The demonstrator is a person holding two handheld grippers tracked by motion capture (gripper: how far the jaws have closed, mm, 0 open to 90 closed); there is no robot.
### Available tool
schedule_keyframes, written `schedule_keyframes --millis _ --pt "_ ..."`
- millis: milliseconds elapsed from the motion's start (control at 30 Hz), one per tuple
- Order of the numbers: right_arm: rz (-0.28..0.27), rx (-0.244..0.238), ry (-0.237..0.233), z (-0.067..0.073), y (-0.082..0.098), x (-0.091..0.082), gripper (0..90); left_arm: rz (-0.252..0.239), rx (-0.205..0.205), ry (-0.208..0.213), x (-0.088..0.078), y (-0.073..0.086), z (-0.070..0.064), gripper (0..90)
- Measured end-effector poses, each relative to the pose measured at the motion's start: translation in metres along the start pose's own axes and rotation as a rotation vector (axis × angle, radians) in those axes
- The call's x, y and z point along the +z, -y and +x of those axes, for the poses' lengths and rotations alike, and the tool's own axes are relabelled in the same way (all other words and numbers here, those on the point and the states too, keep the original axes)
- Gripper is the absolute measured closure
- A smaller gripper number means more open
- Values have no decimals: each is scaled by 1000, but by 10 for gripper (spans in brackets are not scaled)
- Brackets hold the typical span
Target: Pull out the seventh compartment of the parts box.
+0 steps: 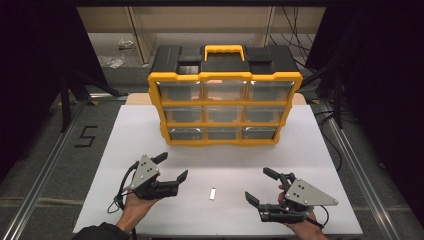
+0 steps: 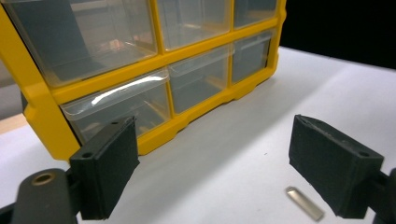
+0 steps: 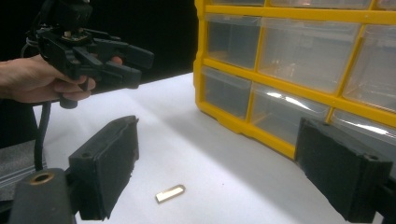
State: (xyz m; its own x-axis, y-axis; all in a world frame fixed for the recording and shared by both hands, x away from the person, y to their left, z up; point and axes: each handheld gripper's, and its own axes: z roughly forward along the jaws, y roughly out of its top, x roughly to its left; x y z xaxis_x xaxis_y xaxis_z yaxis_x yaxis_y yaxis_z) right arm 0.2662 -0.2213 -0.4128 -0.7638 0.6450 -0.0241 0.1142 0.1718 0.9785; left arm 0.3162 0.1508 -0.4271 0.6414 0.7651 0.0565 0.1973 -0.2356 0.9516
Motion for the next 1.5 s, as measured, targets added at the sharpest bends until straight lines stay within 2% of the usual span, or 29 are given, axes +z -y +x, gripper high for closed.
schedule_keyframes --millis 67,167,367,533,700,833,967,1033,1300,1400,1500 --pt "1 -2 0 0 0 0 147 13 14 -8 2 -1 0 155" --pt "1 0 0 0 0 0 148 22 51 -41 4 -2 0 156" --pt "5 1 -2 0 0 0 147 53 220 -91 10 -4 -5 159" --pt "4 1 -3 0 0 0 148 72 334 -128 17 -4 -10 164" --pt "4 3 -6 0 0 0 147 72 425 -150 24 -6 -11 172" --pt "2 1 -9 0 0 0 147 73 472 -169 29 -7 -11 178" --pt "3 2 -10 0 0 0 147 85 545 -202 34 -7 -10 186" --pt "5 2 -9 0 0 0 147 85 565 -211 36 -6 -9 188" --pt "5 1 -11 0 0 0 148 116 679 -245 47 -4 -7 195" --pt "7 3 -11 0 0 0 147 135 741 -264 50 -3 -7 197" --pt "7 1 -11 0 0 0 148 137 773 -278 54 -2 -6 204"
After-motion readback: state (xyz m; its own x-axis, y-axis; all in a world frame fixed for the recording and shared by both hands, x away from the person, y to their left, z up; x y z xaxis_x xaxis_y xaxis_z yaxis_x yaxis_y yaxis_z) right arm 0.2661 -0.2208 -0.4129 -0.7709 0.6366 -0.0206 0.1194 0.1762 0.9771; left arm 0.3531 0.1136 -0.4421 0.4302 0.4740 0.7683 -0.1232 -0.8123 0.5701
